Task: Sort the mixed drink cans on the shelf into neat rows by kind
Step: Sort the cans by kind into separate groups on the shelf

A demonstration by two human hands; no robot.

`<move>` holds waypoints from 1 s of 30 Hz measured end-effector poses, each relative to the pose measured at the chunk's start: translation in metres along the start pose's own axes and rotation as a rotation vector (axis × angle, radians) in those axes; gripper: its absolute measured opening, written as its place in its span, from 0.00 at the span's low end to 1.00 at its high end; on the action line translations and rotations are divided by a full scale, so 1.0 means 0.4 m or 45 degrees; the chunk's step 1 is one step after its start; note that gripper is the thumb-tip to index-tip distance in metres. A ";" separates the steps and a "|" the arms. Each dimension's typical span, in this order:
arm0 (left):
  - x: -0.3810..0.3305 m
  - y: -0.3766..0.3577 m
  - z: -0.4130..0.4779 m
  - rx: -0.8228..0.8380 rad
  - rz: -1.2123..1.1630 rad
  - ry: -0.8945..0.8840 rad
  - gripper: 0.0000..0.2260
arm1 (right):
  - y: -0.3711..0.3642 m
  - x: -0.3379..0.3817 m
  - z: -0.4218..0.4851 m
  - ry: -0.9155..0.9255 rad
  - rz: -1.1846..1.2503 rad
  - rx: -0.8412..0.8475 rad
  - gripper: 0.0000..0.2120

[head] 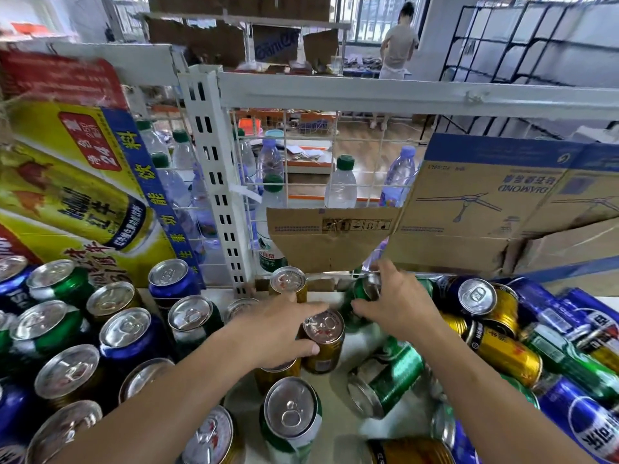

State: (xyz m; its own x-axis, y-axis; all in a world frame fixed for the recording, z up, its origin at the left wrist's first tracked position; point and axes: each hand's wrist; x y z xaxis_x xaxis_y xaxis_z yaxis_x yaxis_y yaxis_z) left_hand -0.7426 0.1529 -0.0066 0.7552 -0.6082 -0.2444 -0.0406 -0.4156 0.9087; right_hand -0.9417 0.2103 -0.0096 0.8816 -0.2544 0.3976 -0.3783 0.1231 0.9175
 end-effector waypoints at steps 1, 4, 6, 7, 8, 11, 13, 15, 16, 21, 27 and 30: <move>-0.002 -0.002 -0.004 -0.008 -0.002 -0.009 0.29 | 0.003 0.011 0.005 0.027 -0.019 0.008 0.29; -0.004 -0.010 -0.009 -0.019 0.014 -0.017 0.26 | 0.004 0.028 0.015 0.085 -0.069 0.028 0.26; -0.004 -0.012 -0.012 -0.021 0.020 -0.007 0.25 | 0.003 0.025 0.016 0.091 -0.027 0.032 0.25; -0.004 -0.013 -0.013 -0.022 0.025 -0.003 0.25 | 0.004 0.020 0.015 0.091 0.016 0.031 0.26; -0.003 -0.014 -0.013 -0.022 0.030 0.002 0.25 | 0.004 0.015 0.013 0.093 0.064 0.034 0.26; -0.004 -0.015 -0.016 -0.019 0.040 0.012 0.25 | 0.008 0.001 0.003 0.081 0.176 0.072 0.31; -0.007 -0.012 -0.018 -0.004 0.050 0.019 0.25 | 0.011 -0.012 -0.010 0.048 0.219 0.073 0.32; -0.017 -0.005 -0.022 -0.019 0.076 0.029 0.25 | 0.019 -0.032 -0.030 0.031 0.195 0.028 0.29; -0.027 -0.001 -0.024 -0.056 0.101 0.024 0.24 | 0.025 -0.046 -0.042 0.026 0.159 0.009 0.26; -0.129 0.008 0.000 -0.197 0.100 -0.215 0.20 | 0.061 -0.127 -0.087 -0.039 -0.082 0.084 0.14; -0.262 -0.021 0.078 0.110 0.278 -0.331 0.19 | 0.090 -0.185 -0.154 -0.131 -0.225 0.328 0.12; -0.307 -0.047 0.100 0.194 0.342 -0.266 0.27 | 0.083 -0.208 -0.182 -0.149 -0.193 0.403 0.16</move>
State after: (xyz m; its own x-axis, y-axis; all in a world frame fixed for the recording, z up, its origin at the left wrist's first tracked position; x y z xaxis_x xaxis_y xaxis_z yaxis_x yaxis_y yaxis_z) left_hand -0.8608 0.2084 -0.0072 0.5550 -0.8278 -0.0823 -0.3279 -0.3086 0.8929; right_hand -1.0072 0.3053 -0.0131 0.9031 -0.3571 0.2386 -0.3304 -0.2229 0.9171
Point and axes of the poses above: each hand's wrist, its own z-axis towards the middle knuckle, its own y-axis out of the back of the hand, x = y × z, and after that the axes turned 4 degrees about y, right-handed
